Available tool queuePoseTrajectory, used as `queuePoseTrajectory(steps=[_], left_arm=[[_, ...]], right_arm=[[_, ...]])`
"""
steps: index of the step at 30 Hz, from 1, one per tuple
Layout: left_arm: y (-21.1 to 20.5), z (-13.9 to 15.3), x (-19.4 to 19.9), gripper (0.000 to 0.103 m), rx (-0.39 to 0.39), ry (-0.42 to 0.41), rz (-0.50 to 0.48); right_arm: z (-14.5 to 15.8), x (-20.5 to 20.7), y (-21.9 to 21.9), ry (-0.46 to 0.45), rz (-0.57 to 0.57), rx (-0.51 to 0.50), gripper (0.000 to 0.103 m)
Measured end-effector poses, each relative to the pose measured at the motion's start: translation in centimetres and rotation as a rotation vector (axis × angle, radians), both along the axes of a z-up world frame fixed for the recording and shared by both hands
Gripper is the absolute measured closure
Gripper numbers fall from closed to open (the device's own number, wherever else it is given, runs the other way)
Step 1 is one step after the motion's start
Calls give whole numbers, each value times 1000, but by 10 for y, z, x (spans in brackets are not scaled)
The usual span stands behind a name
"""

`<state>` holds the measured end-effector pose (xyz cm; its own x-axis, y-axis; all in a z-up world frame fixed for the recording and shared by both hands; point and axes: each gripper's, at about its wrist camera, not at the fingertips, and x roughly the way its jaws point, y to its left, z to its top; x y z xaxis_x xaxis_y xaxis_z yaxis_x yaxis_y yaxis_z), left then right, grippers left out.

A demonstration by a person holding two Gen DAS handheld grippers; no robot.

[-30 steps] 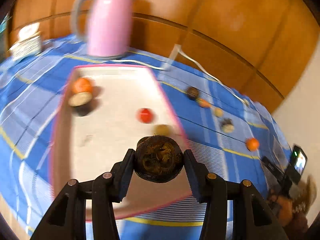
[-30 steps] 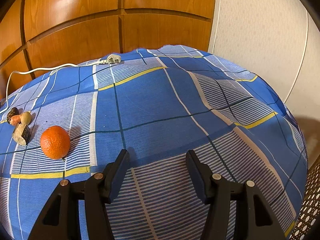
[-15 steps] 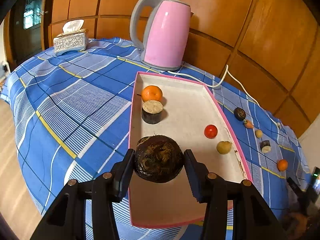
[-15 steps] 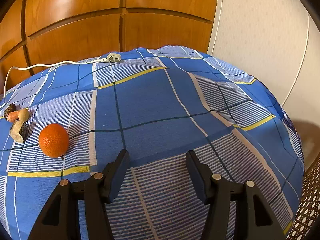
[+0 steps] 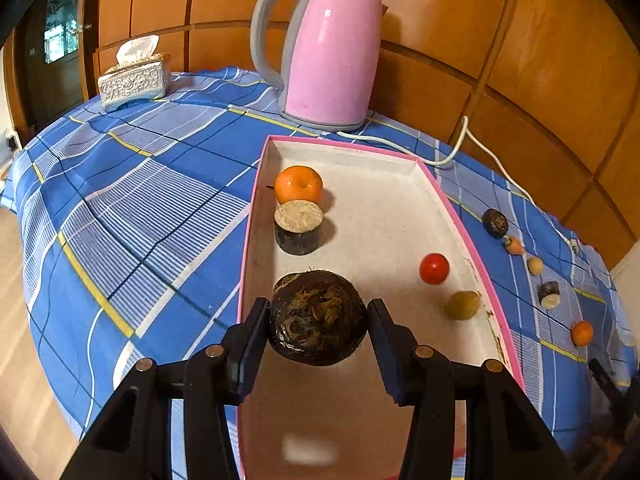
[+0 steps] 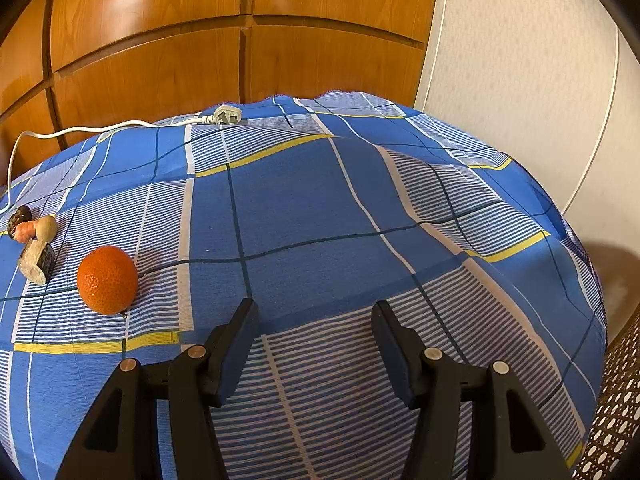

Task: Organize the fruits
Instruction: 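Lower the dark fruit into the tray beside the eggplant slice, open left tool, then move the right tool over the orange carrot on the cloth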

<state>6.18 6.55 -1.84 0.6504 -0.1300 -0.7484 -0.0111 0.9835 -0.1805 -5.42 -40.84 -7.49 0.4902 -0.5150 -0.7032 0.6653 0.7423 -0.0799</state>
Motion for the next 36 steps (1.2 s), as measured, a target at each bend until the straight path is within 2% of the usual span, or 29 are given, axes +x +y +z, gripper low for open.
queuePoseTrajectory(steps=[7,13,15,21,27,36], left_arm=[[-1,-4,28,53,19,10,-16],[1,-1,38,52,89,-35,-4],[2,1,37,48,98,-40,-7],[8,6,16,47,101,-60,48],[23,2,-16,33,57,-49,143],[22,-12,-41,22,50,-20,144]], right_arm=[[0,0,0,-1,0,0,44],[0,0,0,-1,0,1,43],[0,0,0,-1,0,0,43],[0,0,0,-2,0,2,43],[0,1,0,-3,-3,4,43],[-1,1,0,-5,-3,7,43]])
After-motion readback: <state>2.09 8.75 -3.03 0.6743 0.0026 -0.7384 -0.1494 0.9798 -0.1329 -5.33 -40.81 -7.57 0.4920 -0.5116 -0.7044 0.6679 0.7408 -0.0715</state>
